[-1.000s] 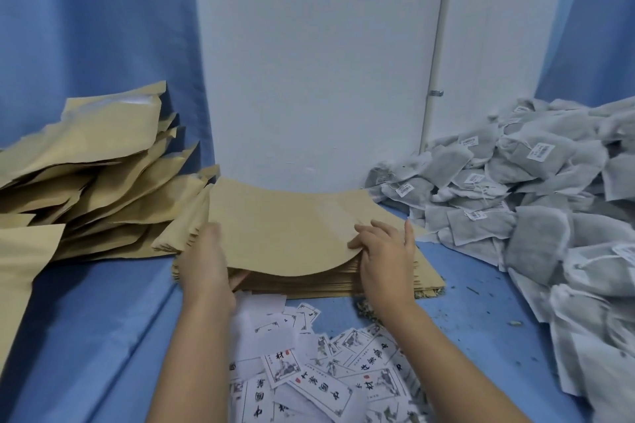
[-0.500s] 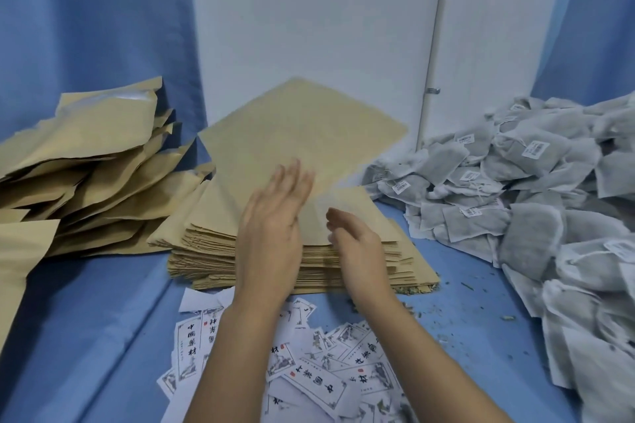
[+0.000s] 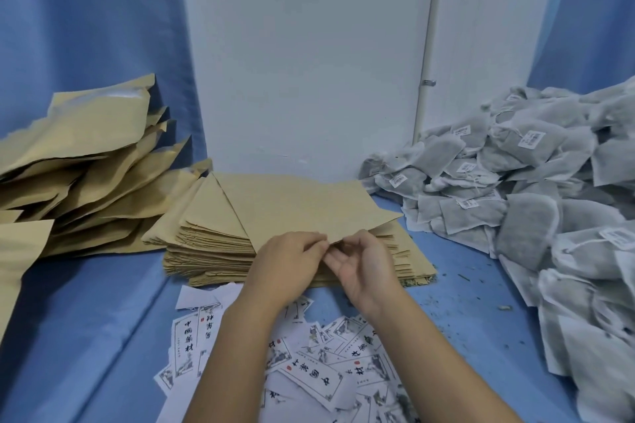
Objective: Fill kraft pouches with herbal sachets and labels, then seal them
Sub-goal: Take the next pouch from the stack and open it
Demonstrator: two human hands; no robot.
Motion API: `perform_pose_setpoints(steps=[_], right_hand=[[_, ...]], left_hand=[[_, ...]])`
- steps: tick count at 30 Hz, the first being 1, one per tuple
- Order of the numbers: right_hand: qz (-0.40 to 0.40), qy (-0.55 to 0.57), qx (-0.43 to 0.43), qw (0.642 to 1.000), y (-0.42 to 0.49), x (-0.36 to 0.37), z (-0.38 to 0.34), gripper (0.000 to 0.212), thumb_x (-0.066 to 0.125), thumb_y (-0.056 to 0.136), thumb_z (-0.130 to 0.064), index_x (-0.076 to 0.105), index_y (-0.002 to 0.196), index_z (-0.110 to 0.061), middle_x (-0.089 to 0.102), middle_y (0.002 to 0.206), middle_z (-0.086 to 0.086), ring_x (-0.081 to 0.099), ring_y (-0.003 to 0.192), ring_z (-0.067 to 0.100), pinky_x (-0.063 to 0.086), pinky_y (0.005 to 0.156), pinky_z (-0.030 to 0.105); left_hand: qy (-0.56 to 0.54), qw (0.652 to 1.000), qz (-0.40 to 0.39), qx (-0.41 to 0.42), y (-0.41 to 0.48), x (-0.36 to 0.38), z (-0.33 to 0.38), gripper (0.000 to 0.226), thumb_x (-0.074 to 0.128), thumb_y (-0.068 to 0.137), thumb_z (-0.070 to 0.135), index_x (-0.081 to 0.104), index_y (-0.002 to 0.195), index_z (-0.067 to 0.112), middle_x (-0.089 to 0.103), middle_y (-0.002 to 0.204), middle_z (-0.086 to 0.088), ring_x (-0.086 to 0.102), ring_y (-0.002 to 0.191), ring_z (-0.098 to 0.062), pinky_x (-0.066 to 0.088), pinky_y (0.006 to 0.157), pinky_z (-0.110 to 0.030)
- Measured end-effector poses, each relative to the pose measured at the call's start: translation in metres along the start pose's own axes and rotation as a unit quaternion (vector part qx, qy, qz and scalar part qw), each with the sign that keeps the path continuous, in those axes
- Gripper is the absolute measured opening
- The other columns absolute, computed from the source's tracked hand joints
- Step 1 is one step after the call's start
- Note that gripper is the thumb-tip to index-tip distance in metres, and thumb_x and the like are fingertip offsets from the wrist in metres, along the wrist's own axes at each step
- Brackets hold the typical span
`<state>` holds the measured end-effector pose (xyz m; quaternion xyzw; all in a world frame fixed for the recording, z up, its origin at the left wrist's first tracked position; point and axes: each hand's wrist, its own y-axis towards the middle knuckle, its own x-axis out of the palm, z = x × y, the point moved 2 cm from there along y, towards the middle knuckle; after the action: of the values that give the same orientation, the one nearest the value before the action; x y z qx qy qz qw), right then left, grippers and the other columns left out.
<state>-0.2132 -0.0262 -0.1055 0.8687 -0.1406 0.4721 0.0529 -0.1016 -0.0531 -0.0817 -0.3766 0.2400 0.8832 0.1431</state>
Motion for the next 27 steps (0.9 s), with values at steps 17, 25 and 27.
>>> perform_pose_setpoints(steps=[17,25,27], right_hand=[[0.072,-0.107,-0.043,0.991,-0.003,0.0,0.003,0.025,0.044,0.086,0.016,0.047,0.072,-0.004,0.044,0.047,0.004,0.047,0.041,0.01,0.052,0.049,0.02],[0.145,-0.155,-0.075,0.974,-0.008,-0.002,-0.004,0.032,0.045,0.082,0.018,0.043,0.061,-0.007,0.04,0.036,-0.004,0.041,0.031,0.005,0.041,0.038,0.015],[0.132,-0.144,-0.067,0.978,-0.01,0.0,-0.006,0.027,0.046,0.083,0.014,0.048,0.065,-0.005,0.046,0.038,-0.003,0.044,0.032,0.005,0.043,0.039,0.015]], left_hand=[[0.162,0.982,0.082,0.059,-0.004,0.019,0.017,0.019,0.039,0.097,0.018,0.057,0.101,0.016,0.061,0.1,0.0,0.059,0.091,-0.022,0.043,0.07,-0.032],[0.129,0.976,0.174,0.031,-0.008,0.021,0.025,0.021,0.036,0.1,0.022,0.055,0.108,0.016,0.064,0.099,-0.005,0.059,0.09,-0.029,0.036,0.07,-0.033],[0.136,0.976,0.166,0.039,-0.008,0.02,0.025,0.021,0.039,0.099,0.025,0.056,0.11,0.019,0.065,0.103,-0.001,0.06,0.094,-0.026,0.04,0.074,-0.033]])
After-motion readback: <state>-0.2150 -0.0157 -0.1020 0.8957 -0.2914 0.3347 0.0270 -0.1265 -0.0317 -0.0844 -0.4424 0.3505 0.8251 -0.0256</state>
